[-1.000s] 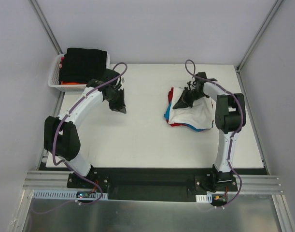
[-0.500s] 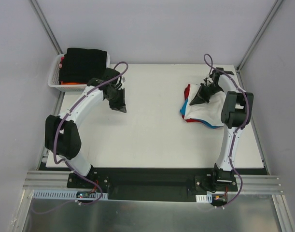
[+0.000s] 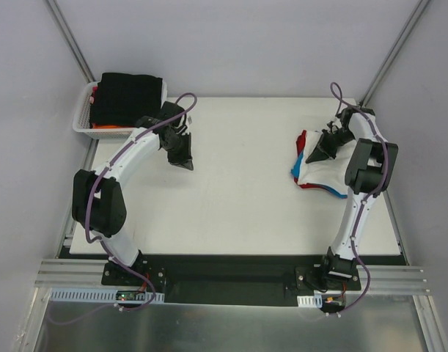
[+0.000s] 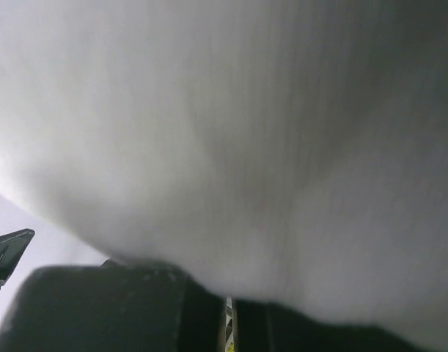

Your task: Fold and stack the t-shirts

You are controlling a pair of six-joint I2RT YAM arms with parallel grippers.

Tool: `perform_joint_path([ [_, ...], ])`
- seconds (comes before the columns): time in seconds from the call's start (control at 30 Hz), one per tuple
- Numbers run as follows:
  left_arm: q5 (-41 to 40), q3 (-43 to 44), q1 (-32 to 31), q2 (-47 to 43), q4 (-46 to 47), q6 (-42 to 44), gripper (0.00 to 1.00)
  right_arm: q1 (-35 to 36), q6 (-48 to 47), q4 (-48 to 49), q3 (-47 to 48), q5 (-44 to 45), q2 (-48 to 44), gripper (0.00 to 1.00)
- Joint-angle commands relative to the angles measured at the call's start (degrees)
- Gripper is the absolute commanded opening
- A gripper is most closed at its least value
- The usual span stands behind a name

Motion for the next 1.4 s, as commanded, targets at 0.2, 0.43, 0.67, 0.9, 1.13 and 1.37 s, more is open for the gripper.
perform_joint_path([
  [0.2,1.89,2.23,-0.07,0.28,-1.54,0.92,0.00,-7.22,-2.15,-6.78,-2.52,11.89,-3.46,0.01],
  [0.43,2.07,3.28,-0.07,1.16,-1.54,0.92,0.00,-8.54,-2.59,-6.43,-10.77,13.56,-7.59,0.01],
  [0.67,2.25,4.25,-0.07,1.25,-1.54,1.18,0.00,-9.16,-2.94,-7.22,-15.26,16.28,-10.84,0.01],
  [0.9,2.51,4.51,0.02,1.25,-1.54,0.83,0.00,-10.04,-2.33,-7.13,-22.98,17.87,-16.02,0.01],
  [1.13,2.51,3.99,-0.07,0.90,-1.45,0.92,0.00,-12.58,-1.97,-5.82,-28.18,19.44,-20.07,0.01],
  [1.37,2.68,2.49,-0.07,0.46,-1.54,0.65,0.00,-16.27,-2.85,-6.08,-31.08,20.94,-23.50,0.01],
])
